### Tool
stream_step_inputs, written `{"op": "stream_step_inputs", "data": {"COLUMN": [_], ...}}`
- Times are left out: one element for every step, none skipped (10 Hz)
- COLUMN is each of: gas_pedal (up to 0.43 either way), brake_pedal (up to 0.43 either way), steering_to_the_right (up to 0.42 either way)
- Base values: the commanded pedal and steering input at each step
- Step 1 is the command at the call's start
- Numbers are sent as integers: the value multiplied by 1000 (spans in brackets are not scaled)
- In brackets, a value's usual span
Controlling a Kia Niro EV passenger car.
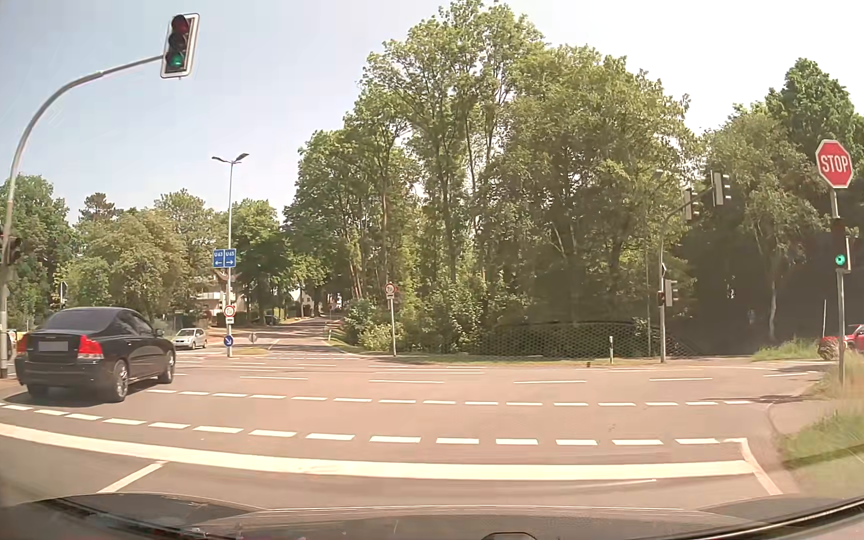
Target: Follow the waypoints while adhering to traffic rules and regulations
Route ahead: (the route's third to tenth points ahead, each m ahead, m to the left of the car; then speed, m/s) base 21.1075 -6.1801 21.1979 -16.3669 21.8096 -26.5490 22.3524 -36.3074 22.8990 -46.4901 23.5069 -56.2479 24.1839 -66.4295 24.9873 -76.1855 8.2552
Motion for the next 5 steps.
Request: {"op": "stream_step_inputs", "data": {"gas_pedal": [47,0,0,0,0], "brake_pedal": [0,0,0,0,0], "steering_to_the_right": [135,159,175,196,212]}}
